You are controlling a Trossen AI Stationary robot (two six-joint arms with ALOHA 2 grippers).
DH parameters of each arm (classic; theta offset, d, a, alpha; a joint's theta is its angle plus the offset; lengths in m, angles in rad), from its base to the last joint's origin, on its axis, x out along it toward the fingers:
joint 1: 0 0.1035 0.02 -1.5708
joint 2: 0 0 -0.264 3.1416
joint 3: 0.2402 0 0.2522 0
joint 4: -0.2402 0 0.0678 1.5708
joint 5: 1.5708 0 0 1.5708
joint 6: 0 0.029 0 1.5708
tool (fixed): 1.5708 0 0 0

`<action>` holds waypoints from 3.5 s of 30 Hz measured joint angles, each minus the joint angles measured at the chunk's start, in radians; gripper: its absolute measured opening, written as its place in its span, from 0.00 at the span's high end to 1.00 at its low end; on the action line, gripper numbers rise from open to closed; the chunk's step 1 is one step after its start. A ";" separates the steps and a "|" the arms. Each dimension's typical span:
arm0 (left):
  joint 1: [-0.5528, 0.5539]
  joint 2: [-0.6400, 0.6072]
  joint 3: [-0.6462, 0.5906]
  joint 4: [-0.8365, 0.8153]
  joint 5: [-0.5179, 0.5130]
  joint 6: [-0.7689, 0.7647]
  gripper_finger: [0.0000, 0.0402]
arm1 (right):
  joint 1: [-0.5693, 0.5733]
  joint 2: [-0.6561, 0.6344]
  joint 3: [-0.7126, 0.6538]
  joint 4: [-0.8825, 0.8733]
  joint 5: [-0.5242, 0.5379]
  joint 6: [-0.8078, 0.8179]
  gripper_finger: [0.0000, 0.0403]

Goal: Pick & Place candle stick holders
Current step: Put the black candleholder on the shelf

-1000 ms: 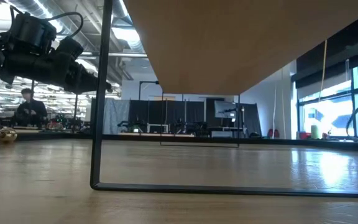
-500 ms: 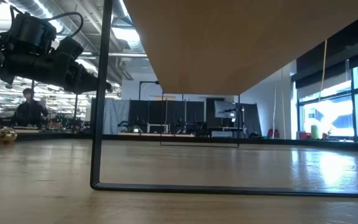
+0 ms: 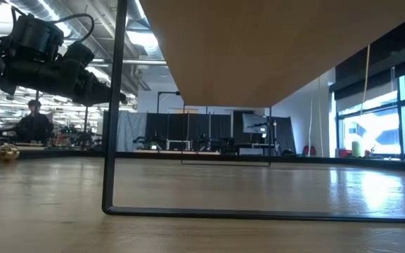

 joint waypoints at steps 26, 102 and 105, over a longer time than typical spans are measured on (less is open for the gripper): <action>0.000 0.000 0.000 -0.001 0.000 0.000 0.98 | 0.041 0.322 -0.001 0.140 -0.197 -0.027 0.37; -0.332 -0.003 0.241 0.336 -0.195 -1.009 0.99 | 0.139 0.573 -0.001 0.469 -0.202 0.064 0.82; -0.332 -0.003 0.241 0.336 -0.195 -1.011 0.99 | 0.138 0.573 -0.001 0.462 -0.199 0.062 0.87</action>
